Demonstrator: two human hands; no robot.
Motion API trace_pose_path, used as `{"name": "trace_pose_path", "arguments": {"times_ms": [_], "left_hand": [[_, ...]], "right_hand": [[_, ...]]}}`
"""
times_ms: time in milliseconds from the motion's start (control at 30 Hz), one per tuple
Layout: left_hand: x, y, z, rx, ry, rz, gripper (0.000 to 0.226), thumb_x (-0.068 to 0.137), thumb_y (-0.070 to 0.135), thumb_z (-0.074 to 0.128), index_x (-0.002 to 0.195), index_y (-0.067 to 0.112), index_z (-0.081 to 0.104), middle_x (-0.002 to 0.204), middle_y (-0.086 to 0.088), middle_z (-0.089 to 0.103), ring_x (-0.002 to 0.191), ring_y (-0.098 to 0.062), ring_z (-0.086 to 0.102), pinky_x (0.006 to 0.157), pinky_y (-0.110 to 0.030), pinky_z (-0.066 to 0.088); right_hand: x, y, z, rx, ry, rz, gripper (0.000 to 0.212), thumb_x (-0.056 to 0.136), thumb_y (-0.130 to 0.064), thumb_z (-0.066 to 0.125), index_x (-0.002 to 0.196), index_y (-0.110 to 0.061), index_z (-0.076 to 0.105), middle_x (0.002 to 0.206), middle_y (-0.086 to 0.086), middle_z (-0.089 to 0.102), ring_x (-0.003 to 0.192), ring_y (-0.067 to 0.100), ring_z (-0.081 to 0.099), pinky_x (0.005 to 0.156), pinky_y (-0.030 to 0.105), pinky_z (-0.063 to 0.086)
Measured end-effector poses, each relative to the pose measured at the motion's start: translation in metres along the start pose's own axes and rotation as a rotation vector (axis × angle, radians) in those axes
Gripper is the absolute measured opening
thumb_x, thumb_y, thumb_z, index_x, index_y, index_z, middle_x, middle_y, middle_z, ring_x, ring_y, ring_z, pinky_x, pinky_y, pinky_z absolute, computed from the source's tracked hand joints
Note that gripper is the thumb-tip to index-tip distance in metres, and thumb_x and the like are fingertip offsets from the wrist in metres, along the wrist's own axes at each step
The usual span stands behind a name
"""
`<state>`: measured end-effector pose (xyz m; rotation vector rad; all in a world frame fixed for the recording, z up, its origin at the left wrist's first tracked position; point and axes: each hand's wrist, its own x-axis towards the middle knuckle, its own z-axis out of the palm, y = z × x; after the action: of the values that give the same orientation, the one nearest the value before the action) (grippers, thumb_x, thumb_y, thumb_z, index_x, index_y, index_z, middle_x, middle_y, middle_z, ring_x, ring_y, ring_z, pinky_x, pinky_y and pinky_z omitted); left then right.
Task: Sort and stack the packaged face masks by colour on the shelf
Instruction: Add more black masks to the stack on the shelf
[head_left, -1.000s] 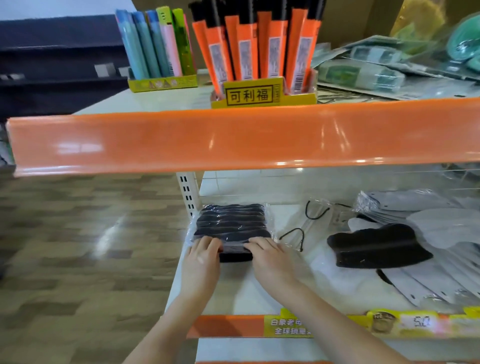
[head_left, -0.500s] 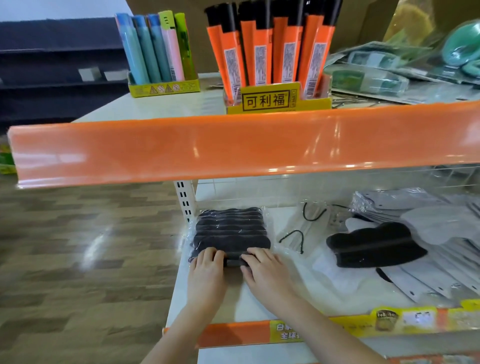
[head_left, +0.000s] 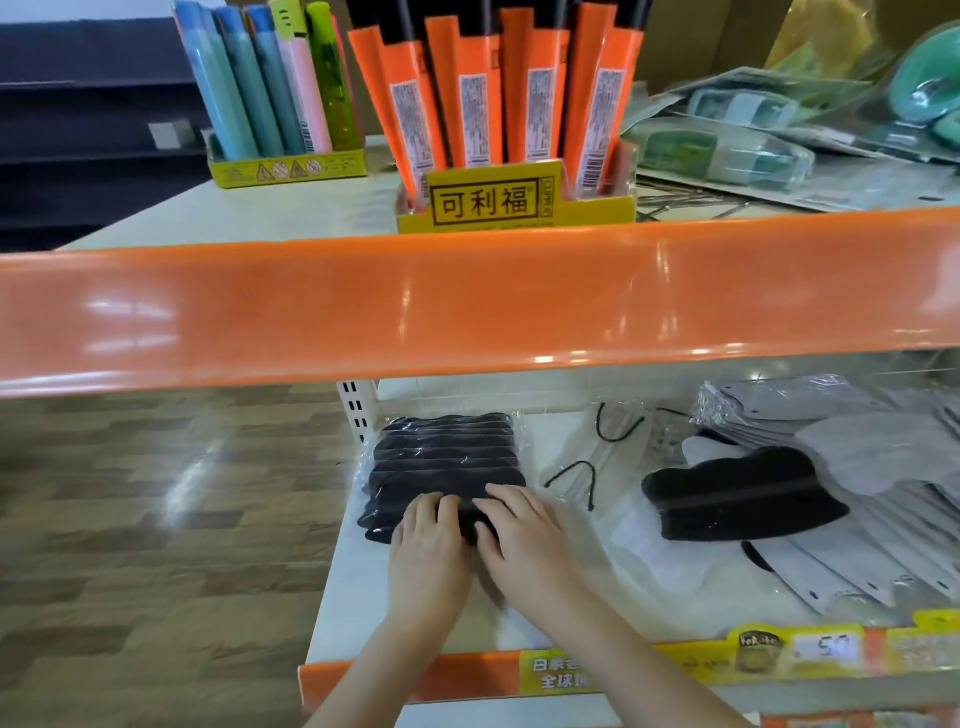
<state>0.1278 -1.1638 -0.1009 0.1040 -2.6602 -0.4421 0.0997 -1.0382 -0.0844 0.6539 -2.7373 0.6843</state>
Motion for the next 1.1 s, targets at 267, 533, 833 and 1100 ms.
{"name": "trace_pose_path", "arguments": {"times_ms": [267,533,833,1100], "left_hand": [[0.016,0.07,0.019,-0.014,-0.051,0.074,0.029,0.073,0.026,0.04,0.081,0.017,0.067,0.081,0.002,0.065,0.075,-0.021,0.066,0.058,-0.029,0.051],[0.024,0.144,0.048,-0.08,-0.145,0.143,0.03,0.074,0.029,0.041,0.086,0.022,0.067,0.086,0.008,0.065,0.08,-0.016,0.064,0.065,-0.028,0.051],[0.024,0.199,0.084,-0.04,-0.143,0.319,0.035,0.072,0.032,0.041,0.093,0.018,0.066,0.093,0.003,0.065,0.084,-0.02,0.063,0.064,-0.029,0.053],[0.01,0.216,0.098,0.016,-0.188,0.256,0.047,0.077,0.044,0.045,0.102,0.012,0.069,0.108,-0.011,0.068,0.094,-0.028,0.066,0.081,-0.039,0.054]], "right_hand": [[-0.004,0.059,-0.038,-0.011,-0.118,0.011,0.04,0.098,-0.026,0.04,0.137,-0.023,0.047,0.143,-0.008,0.042,0.135,0.013,0.032,0.111,0.027,0.021],[-0.028,0.132,-0.073,-0.172,0.007,0.055,0.042,0.054,-0.028,0.083,0.095,-0.02,0.073,0.101,-0.004,0.07,0.094,0.016,0.068,0.086,0.03,0.053],[-0.057,0.203,-0.11,-0.296,0.034,0.107,0.062,0.047,-0.034,0.089,0.102,-0.011,0.071,0.109,0.009,0.067,0.101,0.027,0.066,0.084,0.044,0.055],[-0.072,0.24,-0.116,-0.331,0.04,0.154,0.07,0.05,-0.052,0.087,0.105,-0.012,0.071,0.115,0.006,0.068,0.103,0.023,0.067,0.085,0.044,0.054]]}}
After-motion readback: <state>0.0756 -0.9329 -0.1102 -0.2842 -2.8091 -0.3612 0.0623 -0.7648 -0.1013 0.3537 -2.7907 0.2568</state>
